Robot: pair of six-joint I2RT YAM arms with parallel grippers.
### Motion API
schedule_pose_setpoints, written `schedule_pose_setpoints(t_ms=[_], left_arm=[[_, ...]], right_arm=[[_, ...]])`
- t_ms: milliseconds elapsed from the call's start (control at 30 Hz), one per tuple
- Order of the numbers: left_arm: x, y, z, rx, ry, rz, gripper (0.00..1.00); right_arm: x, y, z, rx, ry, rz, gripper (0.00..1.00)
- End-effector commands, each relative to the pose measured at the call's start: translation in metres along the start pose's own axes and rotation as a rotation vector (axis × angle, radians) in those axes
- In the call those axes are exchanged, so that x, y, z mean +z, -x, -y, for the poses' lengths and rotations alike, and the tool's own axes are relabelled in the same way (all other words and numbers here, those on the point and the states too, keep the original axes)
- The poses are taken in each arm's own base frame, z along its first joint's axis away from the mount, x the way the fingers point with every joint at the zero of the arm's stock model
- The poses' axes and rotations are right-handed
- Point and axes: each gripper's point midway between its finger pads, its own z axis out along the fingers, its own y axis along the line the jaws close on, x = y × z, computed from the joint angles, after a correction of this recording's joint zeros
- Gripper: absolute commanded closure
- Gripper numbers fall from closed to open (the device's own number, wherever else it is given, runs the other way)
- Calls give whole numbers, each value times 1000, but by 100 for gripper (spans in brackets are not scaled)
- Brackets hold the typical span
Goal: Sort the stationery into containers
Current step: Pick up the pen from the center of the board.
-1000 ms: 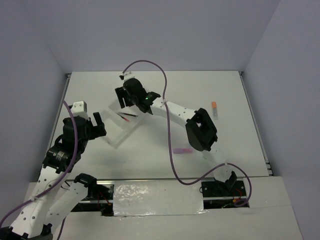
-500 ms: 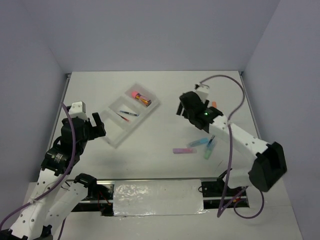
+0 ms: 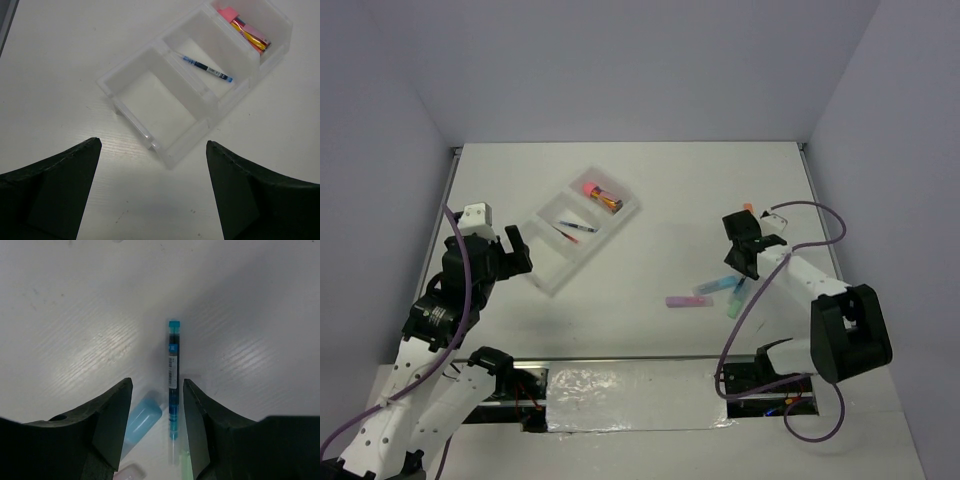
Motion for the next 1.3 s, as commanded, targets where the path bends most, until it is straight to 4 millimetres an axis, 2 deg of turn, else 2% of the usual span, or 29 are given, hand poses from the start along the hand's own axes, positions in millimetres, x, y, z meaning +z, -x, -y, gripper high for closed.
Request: schedule_pose_setpoints(t_ms=[0, 167, 267, 333, 400, 467, 533, 567, 600, 633, 700, 733, 767, 800, 833, 900, 933, 1000, 1033, 1100, 1133, 1167, 1200, 1233, 1267], left_arm=[[1, 11, 5, 2, -22, 37, 1], [1, 10, 5, 5, -23, 32, 1], [1, 10, 6, 6, -23, 32, 1], [1, 10, 5, 6, -21, 32, 1], [1, 10, 5, 6, -21, 32, 1], [2, 9, 5, 6, -20, 30, 1], [2, 9, 5, 6, -19, 29, 1], [2, 9, 6, 7, -21, 29, 1], [2, 9, 5, 8, -19, 26, 1], [2, 9, 6, 6, -22, 30, 1], [2, 9, 6, 8, -25, 30, 1], [2, 9, 6, 9, -24, 28, 1], [2, 9, 6, 9, -24, 28, 1], [2, 9, 6, 9, -24, 28, 1], [3, 9, 6, 9, -24, 26, 1], [3, 9, 6, 8, -22, 25, 1], [3, 8, 6, 9, -20, 25, 1], [3, 9, 5, 8, -16, 26, 1], [2, 10, 5, 6, -13, 28, 1], [2, 10, 3, 5, -4, 30, 1], [2, 12, 2, 3, 3, 34, 1], [2, 12, 0, -1, 11, 33, 1], [1, 11, -1, -3, 20, 34, 1], [0, 13, -4, -6, 34, 42, 1], [-1, 13, -5, -9, 38, 45, 1]], right_arm=[[13, 9, -9, 37, -2, -2, 47], [33, 7, -6, 25, -46, -34, 48], [38, 5, -6, 25, -46, -52, 49], [40, 1, -7, 29, -44, -68, 56], [41, -2, -7, 33, -37, -79, 57], [42, -4, -9, 40, -21, -85, 65], [44, -9, -11, 38, -6, -104, 65], [44, -10, -9, 40, -10, -107, 69], [44, -9, -10, 44, -6, -105, 75], [43, -9, -11, 47, 1, -104, 86], [41, -4, -13, 51, 8, -92, 87], [40, 0, -16, 49, 16, -83, 92], [35, 12, -18, 46, 9, -64, 93], [31, 19, -19, 45, 5, -54, 100], [22, 27, -19, 35, 5, -42, 100], [3, 52, -35, 33, 68, 8, 100], [-17, 70, -46, 39, 129, 48, 100], [-44, 78, -74, 2, 272, 80, 100], [-59, 90, -100, -14, 406, 134, 100], [-106, 75, -157, -62, 726, 103, 100], [-131, 87, -185, -56, 861, 150, 100], [-148, 81, -205, -94, 946, 142, 100], [-151, 66, -229, -162, 995, 114, 100], [-192, 64, -262, -279, 1110, 192, 100], [-205, 58, -280, -352, 1148, 223, 100]])
